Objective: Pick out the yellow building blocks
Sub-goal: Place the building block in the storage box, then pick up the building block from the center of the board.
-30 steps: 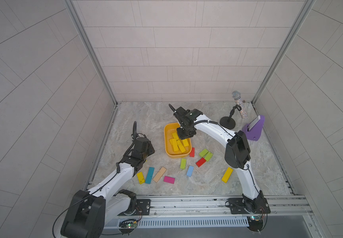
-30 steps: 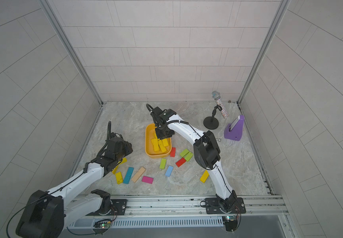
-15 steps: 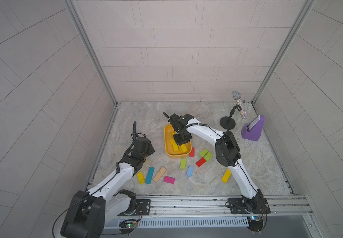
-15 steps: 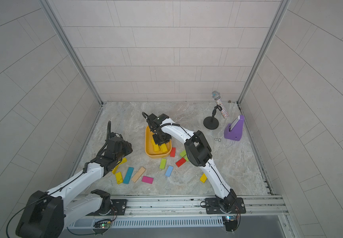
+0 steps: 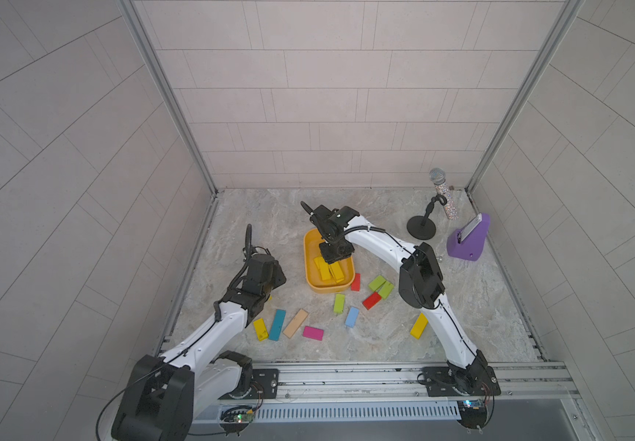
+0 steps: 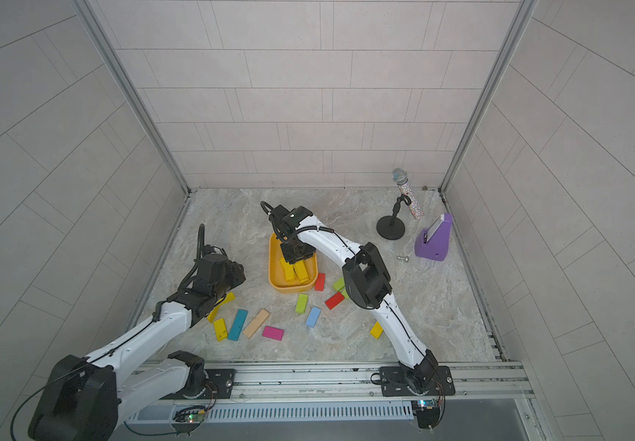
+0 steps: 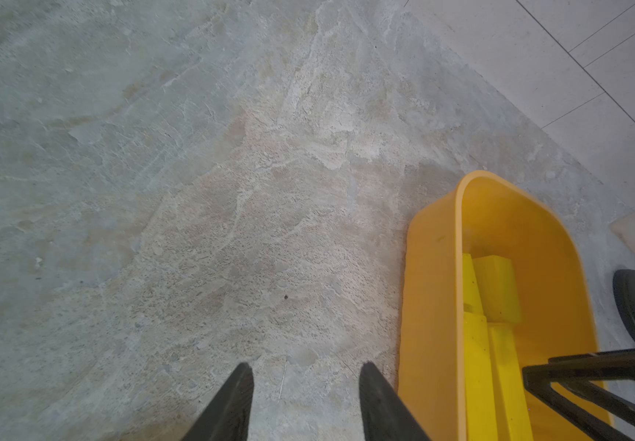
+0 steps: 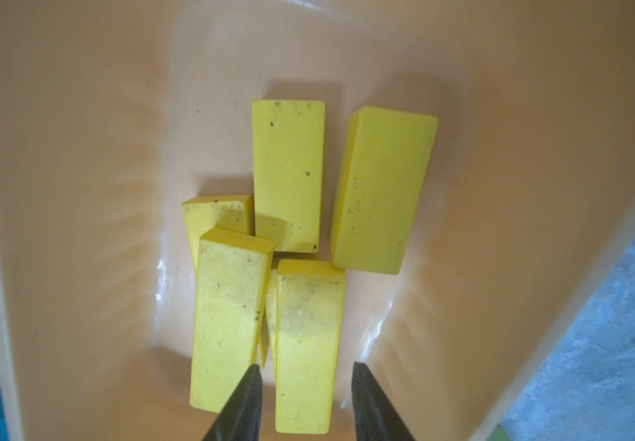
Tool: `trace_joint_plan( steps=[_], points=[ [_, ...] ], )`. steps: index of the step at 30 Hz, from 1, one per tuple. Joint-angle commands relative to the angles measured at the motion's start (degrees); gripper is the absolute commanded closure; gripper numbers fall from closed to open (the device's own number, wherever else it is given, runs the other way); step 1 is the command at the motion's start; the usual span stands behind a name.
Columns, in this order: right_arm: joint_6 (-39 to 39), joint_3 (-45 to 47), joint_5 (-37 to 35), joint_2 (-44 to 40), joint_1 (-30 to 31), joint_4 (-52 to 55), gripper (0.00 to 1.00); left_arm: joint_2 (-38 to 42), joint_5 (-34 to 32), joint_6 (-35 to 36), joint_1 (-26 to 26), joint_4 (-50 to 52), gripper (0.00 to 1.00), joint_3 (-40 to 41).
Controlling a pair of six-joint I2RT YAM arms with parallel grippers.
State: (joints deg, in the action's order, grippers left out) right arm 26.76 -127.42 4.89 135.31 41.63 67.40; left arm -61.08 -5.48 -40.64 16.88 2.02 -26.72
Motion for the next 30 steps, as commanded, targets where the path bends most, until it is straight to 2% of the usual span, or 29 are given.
trace_joint_plan(
  steps=[1, 6, 9, 15, 20, 25, 30],
  points=[
    [0.72, -0.81, -0.93, -2.45, 0.52, 2.60, 0.59, -0.44, 0.26, -0.58, -0.27, -0.18, 0.50, -1.57],
    [1.44, 0.54, -0.80, -7.85, 0.47, 2.53, 0.59, -0.01, -0.04, -0.58, -0.27, 0.26, 0.50, -1.67],
    [2.48, 5.32, -2.34, -14.28, 0.15, 1.25, 0.60, 0.78, -0.56, -0.58, -0.27, 0.36, 0.50, -1.09],
    [9.18, 27.32, -2.00, -30.92, -3.58, -5.85, 0.61, 0.77, -0.81, -0.58, -0.32, -1.24, 0.50, -0.17],
    [16.26, 50.31, 1.20, -45.29, -10.84, -13.92, 0.62, 0.32, -1.01, -0.62, -0.36, -1.81, 0.50, -0.26],
    [19.79, 63.85, 0.57, -56.34, -18.07, -14.37, 0.62, 0.48, -1.63, -0.58, -0.43, -2.15, 0.50, 0.00],
    [25.44, 74.44, -2.66, -65.09, -21.64, -11.27, 0.60, 0.43, -1.97, -0.58, -0.36, -2.98, 0.50, 0.68]
  ],
)
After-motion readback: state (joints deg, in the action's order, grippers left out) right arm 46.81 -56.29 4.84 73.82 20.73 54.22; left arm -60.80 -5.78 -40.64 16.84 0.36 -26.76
